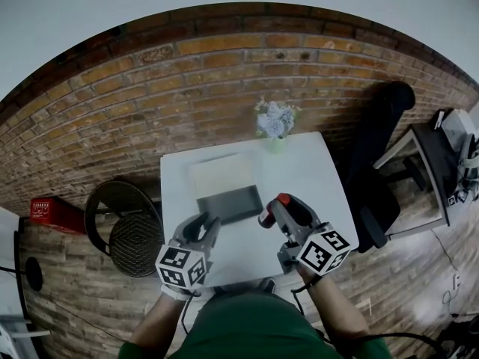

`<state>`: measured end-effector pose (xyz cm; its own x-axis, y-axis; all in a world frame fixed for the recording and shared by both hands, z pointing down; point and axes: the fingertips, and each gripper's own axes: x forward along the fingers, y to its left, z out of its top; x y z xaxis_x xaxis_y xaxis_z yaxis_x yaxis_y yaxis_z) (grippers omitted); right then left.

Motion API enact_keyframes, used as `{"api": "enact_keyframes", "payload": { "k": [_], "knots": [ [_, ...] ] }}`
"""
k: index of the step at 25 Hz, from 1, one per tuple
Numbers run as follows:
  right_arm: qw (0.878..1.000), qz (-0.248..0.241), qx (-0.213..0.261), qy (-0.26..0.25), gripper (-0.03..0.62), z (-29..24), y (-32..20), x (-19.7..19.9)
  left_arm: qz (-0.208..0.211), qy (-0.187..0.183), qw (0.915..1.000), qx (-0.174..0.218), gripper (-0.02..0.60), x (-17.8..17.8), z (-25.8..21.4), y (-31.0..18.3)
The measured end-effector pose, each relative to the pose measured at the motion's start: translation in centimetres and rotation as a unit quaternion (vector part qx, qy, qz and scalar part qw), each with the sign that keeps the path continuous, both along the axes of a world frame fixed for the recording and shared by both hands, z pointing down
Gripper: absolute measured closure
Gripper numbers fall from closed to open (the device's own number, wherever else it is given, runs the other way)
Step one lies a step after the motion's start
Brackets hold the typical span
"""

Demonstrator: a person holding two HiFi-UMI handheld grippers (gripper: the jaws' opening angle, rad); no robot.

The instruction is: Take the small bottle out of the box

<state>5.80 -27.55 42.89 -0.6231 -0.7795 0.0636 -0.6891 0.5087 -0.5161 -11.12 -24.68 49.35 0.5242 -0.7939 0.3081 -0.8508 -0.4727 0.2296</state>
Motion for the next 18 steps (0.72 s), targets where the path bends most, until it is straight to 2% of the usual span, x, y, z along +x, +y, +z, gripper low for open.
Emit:
{"api": "enact_keyframes", "payload": {
  "k": [3,10,18],
  "knots": [
    [1.000,-0.007,-0.004,-0.009,0.447,0.0,0.1,-0.3,0.002,0.003,1.0000,-0.002,0.446,0.2,0.0,0.2],
    [1.000,-0.018,-0.003,-0.016,0.447,0.0,0.7,-0.7,0.043,0.005,0.9990,0.007,0.446,3.0,-0.5,1.1],
    [1.000,-0.016,-0.005,-0.022,0.447,-0.1,1.2,-0.4,0.044,0.005,0.9990,-0.001,0.446,2.9,-0.2,1.7]
  ]
}}
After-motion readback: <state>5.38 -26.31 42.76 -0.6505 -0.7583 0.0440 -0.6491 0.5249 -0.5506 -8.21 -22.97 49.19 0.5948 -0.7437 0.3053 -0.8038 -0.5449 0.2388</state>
